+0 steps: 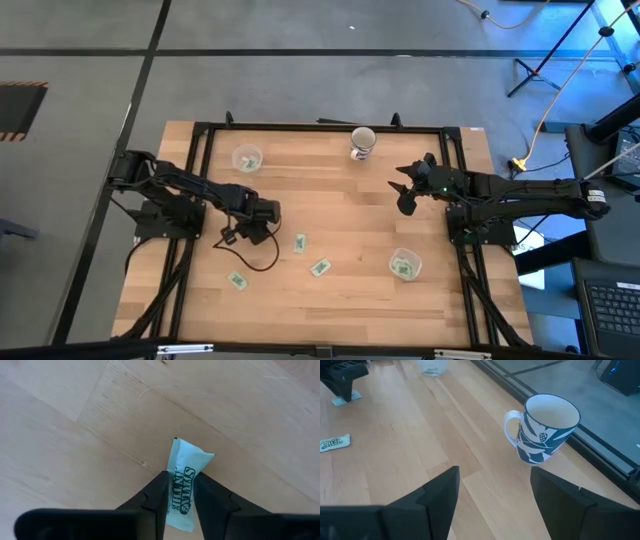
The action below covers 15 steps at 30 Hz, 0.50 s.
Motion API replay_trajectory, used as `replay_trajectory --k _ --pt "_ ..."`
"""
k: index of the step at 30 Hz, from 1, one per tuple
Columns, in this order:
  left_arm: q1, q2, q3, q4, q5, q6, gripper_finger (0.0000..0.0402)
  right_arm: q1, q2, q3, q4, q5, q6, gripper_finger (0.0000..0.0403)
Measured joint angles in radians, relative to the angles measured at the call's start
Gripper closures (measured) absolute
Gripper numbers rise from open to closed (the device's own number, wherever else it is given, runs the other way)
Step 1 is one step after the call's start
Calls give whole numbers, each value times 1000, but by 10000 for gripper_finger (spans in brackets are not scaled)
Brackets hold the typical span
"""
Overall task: Pick and place items into bin
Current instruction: Put the white stevia packet into the top transparent bin
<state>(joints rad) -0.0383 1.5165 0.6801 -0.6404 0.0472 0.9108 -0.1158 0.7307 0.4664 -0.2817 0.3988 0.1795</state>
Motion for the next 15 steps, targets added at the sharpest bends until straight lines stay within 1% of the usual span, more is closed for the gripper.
replay_trajectory --k 8,15 --pt "0 5 38 -33 -15 -20 338 0 0 0 0 0 0 156" --pt "3 8 73 -78 -73 -78 349 0 0 0 -1 0 0 156"
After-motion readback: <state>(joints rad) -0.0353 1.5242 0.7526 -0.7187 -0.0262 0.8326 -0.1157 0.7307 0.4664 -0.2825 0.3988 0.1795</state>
